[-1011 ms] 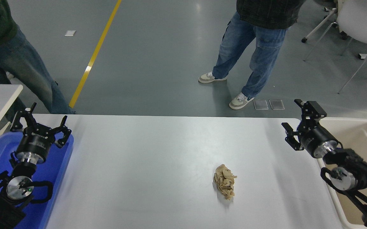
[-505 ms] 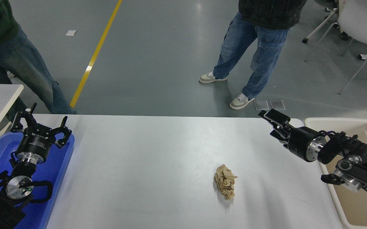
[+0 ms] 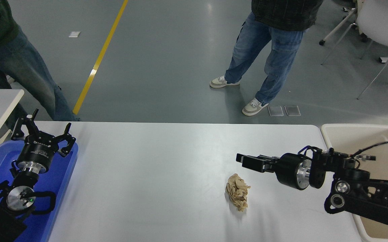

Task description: Clean the table surface

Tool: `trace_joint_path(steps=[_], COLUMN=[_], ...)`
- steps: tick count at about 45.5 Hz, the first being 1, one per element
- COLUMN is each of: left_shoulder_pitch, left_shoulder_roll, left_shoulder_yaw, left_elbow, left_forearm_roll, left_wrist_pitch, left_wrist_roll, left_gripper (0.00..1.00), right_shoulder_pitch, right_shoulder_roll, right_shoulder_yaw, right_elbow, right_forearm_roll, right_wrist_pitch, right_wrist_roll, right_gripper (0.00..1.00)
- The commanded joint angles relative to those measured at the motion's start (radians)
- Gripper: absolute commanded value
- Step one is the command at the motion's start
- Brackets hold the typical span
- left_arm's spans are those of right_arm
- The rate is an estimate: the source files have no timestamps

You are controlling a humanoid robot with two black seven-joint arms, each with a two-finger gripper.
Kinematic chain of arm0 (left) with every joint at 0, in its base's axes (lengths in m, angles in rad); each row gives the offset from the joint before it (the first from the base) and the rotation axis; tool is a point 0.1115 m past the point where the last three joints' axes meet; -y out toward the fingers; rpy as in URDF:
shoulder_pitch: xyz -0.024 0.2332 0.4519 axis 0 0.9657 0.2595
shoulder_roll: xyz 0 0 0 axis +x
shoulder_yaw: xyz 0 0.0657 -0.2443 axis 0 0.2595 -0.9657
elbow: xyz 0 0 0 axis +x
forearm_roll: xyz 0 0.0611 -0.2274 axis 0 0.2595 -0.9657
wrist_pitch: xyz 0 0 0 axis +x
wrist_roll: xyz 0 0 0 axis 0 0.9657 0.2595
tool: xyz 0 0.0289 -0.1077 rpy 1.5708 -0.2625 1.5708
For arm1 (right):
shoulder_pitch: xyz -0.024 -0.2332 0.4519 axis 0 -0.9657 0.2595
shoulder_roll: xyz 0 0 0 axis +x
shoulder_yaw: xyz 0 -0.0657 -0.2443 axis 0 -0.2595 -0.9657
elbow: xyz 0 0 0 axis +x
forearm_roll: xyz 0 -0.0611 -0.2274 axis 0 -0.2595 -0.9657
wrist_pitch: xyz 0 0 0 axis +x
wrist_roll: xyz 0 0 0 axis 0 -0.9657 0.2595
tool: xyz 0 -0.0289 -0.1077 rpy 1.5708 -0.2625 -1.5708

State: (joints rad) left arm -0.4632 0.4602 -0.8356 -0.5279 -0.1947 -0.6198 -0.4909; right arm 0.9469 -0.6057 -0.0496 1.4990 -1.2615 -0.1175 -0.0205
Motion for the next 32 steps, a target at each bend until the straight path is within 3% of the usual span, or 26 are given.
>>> trace_joint_path(steps=[1,7,32], left_shoulder_pitch=[0.0,0.0,0.0], left_shoulder_roll=[0.0,0.0,0.0], left_shoulder_yaw=[0.0,0.0,0.0], left_elbow=[-0.001,0.0,-0.001], left_forearm_roll=[0.0,0.0,0.0], left_wrist_pitch=[0.0,0.0,0.0], left_wrist_roll=[0.0,0.0,0.0], left_gripper=[1.0,1.0,1.0], right_shoulder_pitch=[0.055,0.052,0.017], right_shoulder_roll=[0.206,0.257,0.258], right_shoulder_yaw=[-0.171,-0.194,-0.246], right_elbow=[-0.147,-0.236,-0.333], right_forearm_roll=[-0.038,-0.044,-0.122], right_wrist_pitch=[0.006,-0.019,-0.14], right_wrist_roll=[-0.006,-0.012,-0.021], right_gripper=[0.99,0.99,0.99])
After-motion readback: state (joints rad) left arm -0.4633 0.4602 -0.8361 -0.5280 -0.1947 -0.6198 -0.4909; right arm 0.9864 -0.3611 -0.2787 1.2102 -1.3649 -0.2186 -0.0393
